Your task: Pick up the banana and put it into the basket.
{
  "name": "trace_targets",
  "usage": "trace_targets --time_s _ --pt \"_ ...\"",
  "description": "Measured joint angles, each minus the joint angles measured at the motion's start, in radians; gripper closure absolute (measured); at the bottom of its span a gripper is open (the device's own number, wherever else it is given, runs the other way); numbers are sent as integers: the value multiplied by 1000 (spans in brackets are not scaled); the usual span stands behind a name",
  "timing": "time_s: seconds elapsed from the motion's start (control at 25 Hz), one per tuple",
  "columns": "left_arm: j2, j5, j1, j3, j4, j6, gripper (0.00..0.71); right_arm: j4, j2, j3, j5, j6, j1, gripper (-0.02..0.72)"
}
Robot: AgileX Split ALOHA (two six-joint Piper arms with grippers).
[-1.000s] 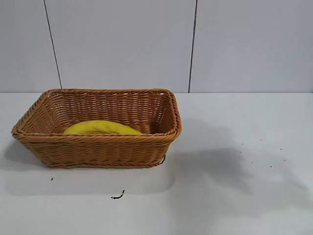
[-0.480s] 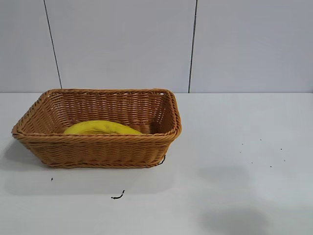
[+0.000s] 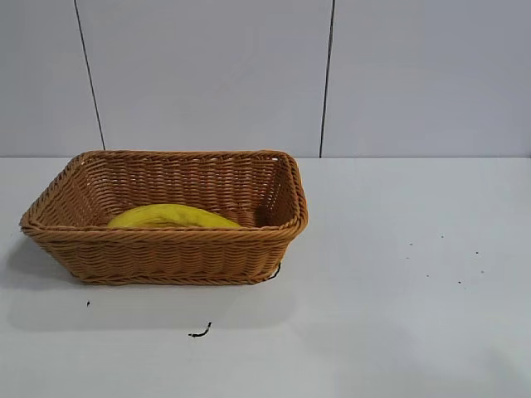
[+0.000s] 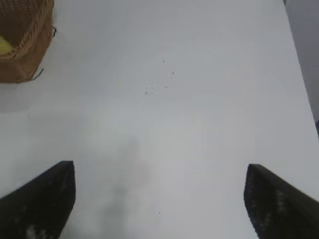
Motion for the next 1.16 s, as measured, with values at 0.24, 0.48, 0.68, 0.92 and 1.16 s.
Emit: trace_targets --time_s 0.24,0.48,0.68,0.92,1.16 --pt "0 0 0 0 0 0 75 0 -37 0 0 0 10 78" --pt "0 0 0 0 0 0 75 0 -37 0 0 0 15 78" --pt "0 0 0 0 0 0 75 0 -37 0 0 0 15 78" --pt "0 0 0 0 0 0 75 0 -37 0 0 0 15 78" --pt "0 0 0 0 0 0 75 1 -37 0 1 0 15 78"
